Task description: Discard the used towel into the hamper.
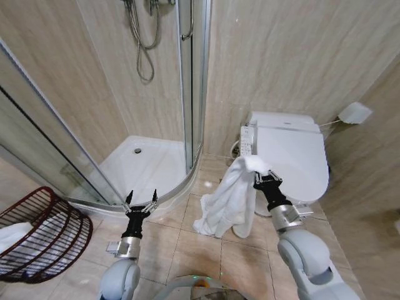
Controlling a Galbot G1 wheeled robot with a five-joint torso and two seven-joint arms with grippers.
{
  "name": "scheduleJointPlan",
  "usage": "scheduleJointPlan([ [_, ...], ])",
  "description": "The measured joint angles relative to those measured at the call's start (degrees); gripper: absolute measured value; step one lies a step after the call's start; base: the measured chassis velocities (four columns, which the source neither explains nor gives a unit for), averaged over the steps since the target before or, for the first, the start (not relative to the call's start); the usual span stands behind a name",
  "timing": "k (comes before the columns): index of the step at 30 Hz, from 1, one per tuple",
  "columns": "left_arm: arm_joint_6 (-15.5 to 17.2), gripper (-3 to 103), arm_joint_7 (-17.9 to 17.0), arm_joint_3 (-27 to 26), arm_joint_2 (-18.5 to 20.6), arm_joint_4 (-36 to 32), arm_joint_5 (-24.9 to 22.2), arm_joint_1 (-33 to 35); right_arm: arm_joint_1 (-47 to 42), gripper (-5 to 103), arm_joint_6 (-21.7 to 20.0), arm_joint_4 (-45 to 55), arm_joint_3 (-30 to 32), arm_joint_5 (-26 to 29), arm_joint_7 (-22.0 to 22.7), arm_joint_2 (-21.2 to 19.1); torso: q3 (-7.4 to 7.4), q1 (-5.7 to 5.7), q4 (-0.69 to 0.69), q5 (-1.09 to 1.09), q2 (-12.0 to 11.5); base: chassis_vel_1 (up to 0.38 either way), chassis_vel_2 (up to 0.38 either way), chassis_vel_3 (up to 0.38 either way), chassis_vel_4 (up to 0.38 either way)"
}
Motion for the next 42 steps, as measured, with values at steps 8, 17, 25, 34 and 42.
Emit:
scheduleJointPlan([
  [8,0.18,100,0.13,-0.16,-0.37,-0.10,0.00,-0.13,0.77,9,0.03,-0.02,-1.15,-0.29,-0.16,-0.18,0.00,0.00,0.00,0.00,0.00,0.000,0.000,0.000,0.000],
  [17,0.15,100,0.16,-0.25,-0.59,-0.12,0.09,-0.08,0.92,9,0.16,-0.41,-0.94,-0.20,-0.51,-0.33,0.00,0.00,0.00,0.00,0.00,0.020,0.021,0.026,0.020],
  [25,0.00,100,0.17,-0.39,-1.03,-0.68,0.22,0.33,0.91,9,0.20,-0.21,-0.91,0.03,-0.73,-0.50,0.00,0.00,0.00,0.01,0.00,0.052,0.053,0.070,0.050],
  [34,-0.53,100,0.18,-0.38,-1.58,-1.14,0.44,1.28,0.60,9,0.54,-0.13,-1.19,-0.07,-1.09,-0.48,0.00,0.00,-0.01,0.00,0.00,0.060,0.053,0.066,0.056],
  [42,-1.10,100,0.17,-0.59,-1.73,-1.47,0.45,1.86,0.53,9,0.68,-0.15,-1.22,-0.19,-1.40,-0.48,0.00,0.00,0.01,0.00,0.00,0.091,0.090,0.091,0.097],
])
